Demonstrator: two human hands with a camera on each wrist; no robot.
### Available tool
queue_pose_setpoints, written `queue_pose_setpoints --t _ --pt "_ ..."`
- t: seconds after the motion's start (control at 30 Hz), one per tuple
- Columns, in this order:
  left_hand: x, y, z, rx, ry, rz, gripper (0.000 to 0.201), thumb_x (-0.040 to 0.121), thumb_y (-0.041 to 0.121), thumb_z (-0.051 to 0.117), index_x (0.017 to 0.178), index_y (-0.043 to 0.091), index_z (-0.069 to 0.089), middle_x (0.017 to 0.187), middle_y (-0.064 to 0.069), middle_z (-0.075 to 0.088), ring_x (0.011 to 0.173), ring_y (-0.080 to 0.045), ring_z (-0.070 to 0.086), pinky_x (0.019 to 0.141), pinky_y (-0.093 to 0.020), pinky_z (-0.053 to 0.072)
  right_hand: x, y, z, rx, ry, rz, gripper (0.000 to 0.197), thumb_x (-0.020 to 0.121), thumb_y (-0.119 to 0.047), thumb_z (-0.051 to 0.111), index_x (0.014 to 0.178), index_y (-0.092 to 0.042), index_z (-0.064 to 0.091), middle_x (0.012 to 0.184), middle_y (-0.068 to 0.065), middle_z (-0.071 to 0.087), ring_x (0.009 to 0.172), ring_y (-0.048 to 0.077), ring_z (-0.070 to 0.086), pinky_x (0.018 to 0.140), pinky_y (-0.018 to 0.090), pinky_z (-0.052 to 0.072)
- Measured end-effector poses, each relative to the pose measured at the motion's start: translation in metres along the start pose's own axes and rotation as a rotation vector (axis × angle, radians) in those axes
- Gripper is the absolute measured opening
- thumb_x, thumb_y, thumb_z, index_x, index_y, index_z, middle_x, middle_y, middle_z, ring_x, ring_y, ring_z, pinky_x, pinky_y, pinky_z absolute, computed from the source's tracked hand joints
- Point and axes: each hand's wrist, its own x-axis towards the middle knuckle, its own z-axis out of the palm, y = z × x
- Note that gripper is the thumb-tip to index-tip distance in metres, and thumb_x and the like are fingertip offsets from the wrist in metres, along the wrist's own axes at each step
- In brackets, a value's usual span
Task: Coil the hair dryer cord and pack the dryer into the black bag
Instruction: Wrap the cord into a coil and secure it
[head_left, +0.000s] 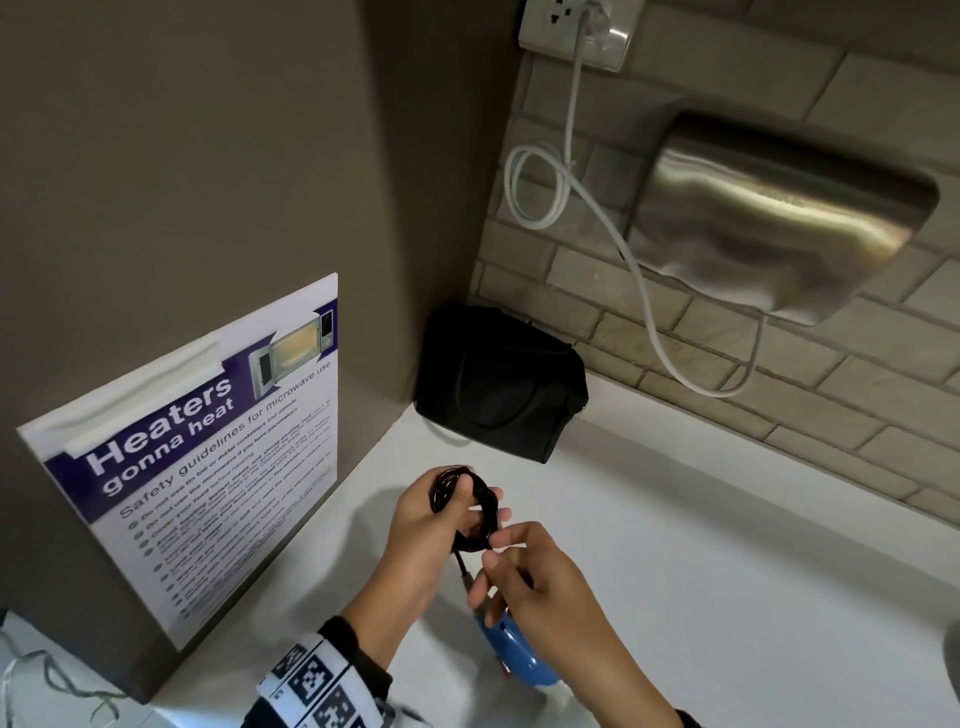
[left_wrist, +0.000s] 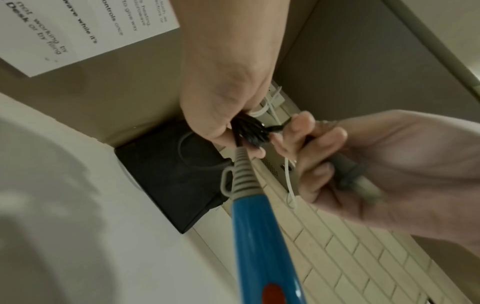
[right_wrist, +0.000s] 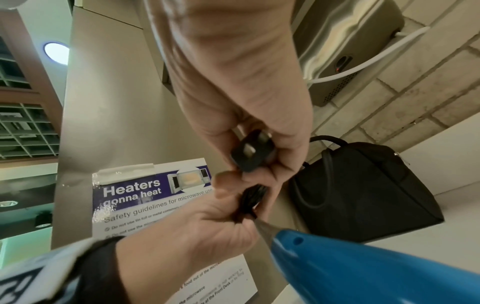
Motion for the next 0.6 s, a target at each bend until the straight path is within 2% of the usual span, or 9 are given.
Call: queue_pose_setpoints --t 0.07,0.17,0.23,0.27,0.33,0.43,0.53,0.6 --pt "0.002 -0.001 -0.002 0.105 0.020 0.086 0.012 0.094 0.016 0.055 0.105 0.012 0.057 0.090 -0.013 0.075 0.076 -0.026 0.074 0.070 -0.034 0.059 -0.001 0.001 -0.004 -0.022 -0.012 0.002 0.009 0.099 -0.017 0.048 0.092 -0.017 0.053 0.074 0.003 0.073 0.058 0.012 0.062 0.065 0.021 0.050" --pt "0.009 -0.004 -0.011 0.537 0.067 0.346 0.009 0.087 0.025 0.065 0.096 0.026 0.061 0.083 0.002 0.071 0.058 -0.013 0.070 0.060 -0.018 0.053 0.001 0.005 -0.012 -0.088 0.013 -0.014 0.013 0.097 -0.015 0.050 0.089 -0.013 0.059 0.075 -0.001 0.075 0.060 0.010 0.066 0.064 0.014 0.047" --pt "0.014 -0.005 -0.016 0.738 0.048 0.477 0.011 0.087 0.030 0.064 0.098 0.028 0.063 0.085 0.007 0.070 0.060 -0.011 0.067 0.063 -0.014 0.049 0.003 0.006 -0.017 -0.129 0.045 -0.047 0.015 0.097 -0.014 0.050 0.087 -0.013 0.062 0.074 -0.002 0.074 0.062 0.009 0.067 0.067 0.016 0.048" --pt "0.016 -0.006 -0.017 0.807 0.027 0.490 0.014 0.089 0.030 0.061 0.102 0.027 0.064 0.088 0.007 0.070 0.063 -0.010 0.065 0.066 -0.013 0.047 0.004 0.006 -0.018 -0.136 0.056 -0.057 0.016 0.097 -0.013 0.050 0.086 -0.014 0.063 0.074 -0.001 0.074 0.062 0.008 0.067 0.069 0.017 0.050" --pt "0.019 -0.008 -0.019 0.880 -0.020 0.426 0.018 0.092 0.026 0.057 0.109 0.023 0.062 0.092 0.002 0.069 0.062 -0.008 0.061 0.066 -0.011 0.046 0.005 0.006 -0.019 -0.152 0.067 -0.070 0.019 0.096 -0.012 0.049 0.083 -0.015 0.063 0.071 -0.002 0.073 0.062 0.007 0.066 0.071 0.019 0.051" --pt "0.021 -0.007 -0.022 0.973 -0.102 0.314 0.021 0.095 0.022 0.052 0.114 0.016 0.058 0.087 0.004 0.067 0.063 -0.006 0.061 0.065 -0.013 0.047 0.008 0.006 -0.019 -0.201 0.099 -0.093 0.022 0.096 -0.014 0.049 0.083 -0.021 0.065 0.066 -0.007 0.069 0.061 0.005 0.064 0.070 0.020 0.050" --pt "0.017 -0.001 -0.020 0.975 -0.088 0.330 0.020 0.098 0.021 0.044 0.112 0.010 0.056 0.088 0.000 0.064 0.064 -0.007 0.058 0.051 -0.009 0.046 0.010 0.007 -0.019 -0.203 0.132 -0.108 0.020 0.096 -0.015 0.051 0.087 -0.026 0.065 0.066 -0.009 0.069 0.062 0.004 0.063 0.069 0.018 0.050" --pt "0.014 0.001 -0.014 0.935 -0.035 0.298 0.020 0.100 0.024 0.037 0.110 0.012 0.051 0.089 -0.003 0.062 0.056 -0.009 0.056 0.043 -0.012 0.045 0.010 0.008 -0.017 -0.249 0.132 -0.120 0.016 0.095 -0.017 0.052 0.087 -0.027 0.061 0.070 -0.010 0.072 0.065 0.003 0.064 0.069 0.017 0.049"
